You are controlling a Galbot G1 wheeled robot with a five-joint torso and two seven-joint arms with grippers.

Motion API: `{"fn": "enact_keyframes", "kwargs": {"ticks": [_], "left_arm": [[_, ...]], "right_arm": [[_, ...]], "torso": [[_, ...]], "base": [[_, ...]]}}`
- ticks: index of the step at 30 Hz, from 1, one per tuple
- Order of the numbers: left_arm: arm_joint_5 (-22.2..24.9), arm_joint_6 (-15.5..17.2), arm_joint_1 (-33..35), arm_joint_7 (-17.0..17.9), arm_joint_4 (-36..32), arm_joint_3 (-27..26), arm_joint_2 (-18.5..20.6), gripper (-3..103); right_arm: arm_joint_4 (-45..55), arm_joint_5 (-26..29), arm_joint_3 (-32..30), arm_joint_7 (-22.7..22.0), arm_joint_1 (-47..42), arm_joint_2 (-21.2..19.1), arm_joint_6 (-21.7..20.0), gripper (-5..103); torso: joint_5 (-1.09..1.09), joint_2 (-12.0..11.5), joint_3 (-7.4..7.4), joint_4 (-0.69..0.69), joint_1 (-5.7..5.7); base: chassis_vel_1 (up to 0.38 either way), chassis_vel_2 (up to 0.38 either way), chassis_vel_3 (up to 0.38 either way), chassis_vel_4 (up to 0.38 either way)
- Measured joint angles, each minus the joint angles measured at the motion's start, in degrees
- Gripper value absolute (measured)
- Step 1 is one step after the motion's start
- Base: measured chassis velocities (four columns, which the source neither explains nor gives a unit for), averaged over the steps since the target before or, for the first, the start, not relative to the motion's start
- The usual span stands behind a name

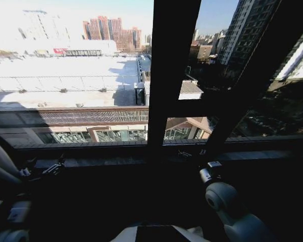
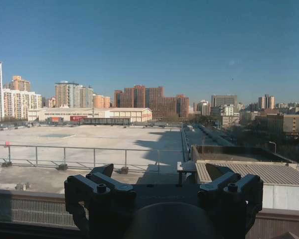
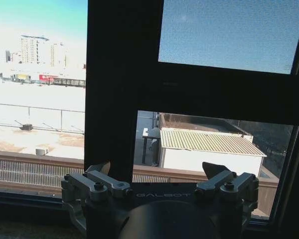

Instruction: Open the curtains by pulling them apart, changing their state from closed to fully open.

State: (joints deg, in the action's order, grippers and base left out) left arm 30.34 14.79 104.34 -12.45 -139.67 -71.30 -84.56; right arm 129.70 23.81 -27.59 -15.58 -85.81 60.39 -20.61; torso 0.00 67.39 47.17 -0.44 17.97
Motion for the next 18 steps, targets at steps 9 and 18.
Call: {"fn": "enact_keyframes", "kwargs": {"ticks": [9, 18], "left_arm": [[-0.1, -0.6, 0.8, -0.1, -0.8, -0.2, -0.8, 100], [-0.2, -0.9, 1.6, -0.1, -1.1, -0.8, -1.2, 100]], "right_arm": [[0.2, 0.3, 0.0, -0.2, -0.3, 0.0, 0.0, 100], [-0.4, 0.4, 0.5, -0.1, 0.4, 0.2, 0.0, 100]], "torso": [[0.03, 0.0, 0.01, 0.0, -0.01], [0.02, 0.0, 0.02, 0.0, 0.03]], "base": [[0.048, -0.36, -0.053, 0.357], [-0.039, -0.346, 0.031, 0.362]]}}
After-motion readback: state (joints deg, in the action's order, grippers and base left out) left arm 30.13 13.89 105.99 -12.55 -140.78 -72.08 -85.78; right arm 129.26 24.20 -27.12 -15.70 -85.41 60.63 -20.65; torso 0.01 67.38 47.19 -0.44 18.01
